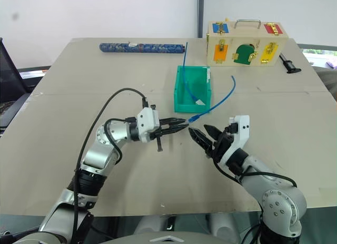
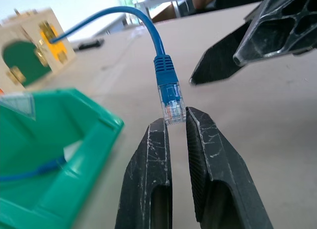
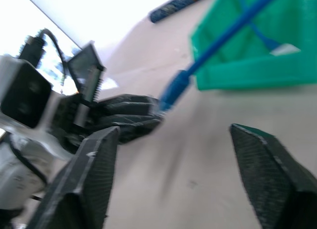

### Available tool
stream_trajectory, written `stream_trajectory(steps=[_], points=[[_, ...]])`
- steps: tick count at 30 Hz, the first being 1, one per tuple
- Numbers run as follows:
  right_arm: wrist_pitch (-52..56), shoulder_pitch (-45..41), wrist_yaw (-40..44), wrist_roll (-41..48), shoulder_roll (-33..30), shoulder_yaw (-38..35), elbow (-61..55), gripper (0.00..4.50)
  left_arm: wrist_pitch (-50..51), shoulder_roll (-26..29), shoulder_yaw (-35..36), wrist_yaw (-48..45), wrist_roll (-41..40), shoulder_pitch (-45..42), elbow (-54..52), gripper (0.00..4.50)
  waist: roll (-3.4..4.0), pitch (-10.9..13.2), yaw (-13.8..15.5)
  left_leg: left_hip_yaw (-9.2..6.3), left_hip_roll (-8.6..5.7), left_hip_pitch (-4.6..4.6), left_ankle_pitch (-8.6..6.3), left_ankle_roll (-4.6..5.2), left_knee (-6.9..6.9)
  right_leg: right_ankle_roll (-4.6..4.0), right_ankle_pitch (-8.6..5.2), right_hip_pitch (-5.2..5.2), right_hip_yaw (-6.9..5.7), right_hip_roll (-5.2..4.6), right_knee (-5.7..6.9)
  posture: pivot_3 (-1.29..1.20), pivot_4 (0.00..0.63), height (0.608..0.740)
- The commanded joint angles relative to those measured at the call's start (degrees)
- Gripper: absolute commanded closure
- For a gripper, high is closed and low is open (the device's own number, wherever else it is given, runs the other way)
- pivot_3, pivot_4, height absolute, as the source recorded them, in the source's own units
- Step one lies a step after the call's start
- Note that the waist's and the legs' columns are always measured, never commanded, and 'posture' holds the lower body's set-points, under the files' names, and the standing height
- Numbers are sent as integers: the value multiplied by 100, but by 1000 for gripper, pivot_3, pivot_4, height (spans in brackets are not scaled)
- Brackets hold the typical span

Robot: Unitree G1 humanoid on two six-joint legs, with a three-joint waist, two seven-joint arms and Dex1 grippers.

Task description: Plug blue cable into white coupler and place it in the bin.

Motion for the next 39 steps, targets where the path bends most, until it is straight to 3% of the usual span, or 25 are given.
stream_trajectory(steps=[1, 5, 8, 11, 17, 18, 19, 26, 32, 35, 39], points=[[23, -356, -503, 465, 266, -115, 130, 1510, -370, 16, 57, 7, 89, -116, -162, 4500, 0, 0, -8, 0, 0, 0, 0, 0, 0, 0, 0, 0, 0, 0, 0, 0, 150, 740], [10, -556, -882, 835, 346, -134, 304, 1510, -451, 37, 23, -12, 109, -133, -234, 4500, 1, 0, -18, -3, 2, 2, 0, 0, 0, 0, 0, -1, -1, 4, 6, 0, 150, 740], [-42, -646, -1081, 1107, 326, -141, 411, 2376, -466, 30, 11, 10, 133, -139, -270, 4500, 1, 0, -23, -3, 2, 2, 0, 0, -1, 0, 0, -1, -1, 4, 5, 0, 150, 740], [-80, -700, -1221, 1308, 199, -94, 482, 3682, -470, 15, -3, 22, 154, -144, -308, 4500, 1, 1, -23, -1, 2, 1, 0, 0, -1, 0, 0, -1, 1, 3, 4, 0, 150, 740], [-238, -748, -1397, 1587, -25, -12, 589, 3682, -445, 7, -26, 28, 158, -148, -389, 4500, 1, 1, -28, -1, 2, 2, 0, 0, -2, 0, 0, -1, 0, 4, 5, 0, 150, 740], [-267, -752, -1422, 1628, -63, 5, 602, 4265, -436, 5, -31, 32, 157, -147, -404, 4500, 2, 1, -28, -1, 2, 2, 0, 1, -2, 0, 0, -1, 1, 4, 4, 0, 150, 740], [-294, -752, -1434, 1672, -109, 25, 613, 4448, -428, 1, -38, 39, 159, -147, -415, 4500, 2, 1, -31, 0, 2, 2, 0, 1, -2, 0, 0, -1, 1, 4, 5, 0, 150, 740], [-416, -739, -1477, 1984, -441, 190, 665, 4448, -96, -1, -5, 28, -9, -128, -481, 4500, 2, 1, -31, 0, 3, 1, 0, 1, -2, 0, 0, -1, 1, 5, 4, 0, 150, 740], [-618, -777, -1486, 2168, -720, 166, 762, 4500, 1598, 335, 748, 530, -760, 219, -1029, 2026, 2, 2, -80, -1, 7, 2, 0, 1, -3, 1, -1, -2, 1, 7, 4, 0, 150, 740], [-719, -775, -1428, 2216, -856, 149, 837, 4500, 2175, 679, 1341, 784, -1025, 436, -1110, 538, 3, 2, -131, -3, 13, 2, 0, 1, -7, 0, -1, -3, -1, 11, 4, 0, 150, 740], [-846, -798, -1253, 2164, -995, 207, 1005, 4500, 2705, 1292, 2246, 949, -1253, 883, -1019, 538, 4, 3, -188, 3, 21, 2, 0, 1, -13, 0, -2, -12, 3, 18, 4, 0, 150, 740]])
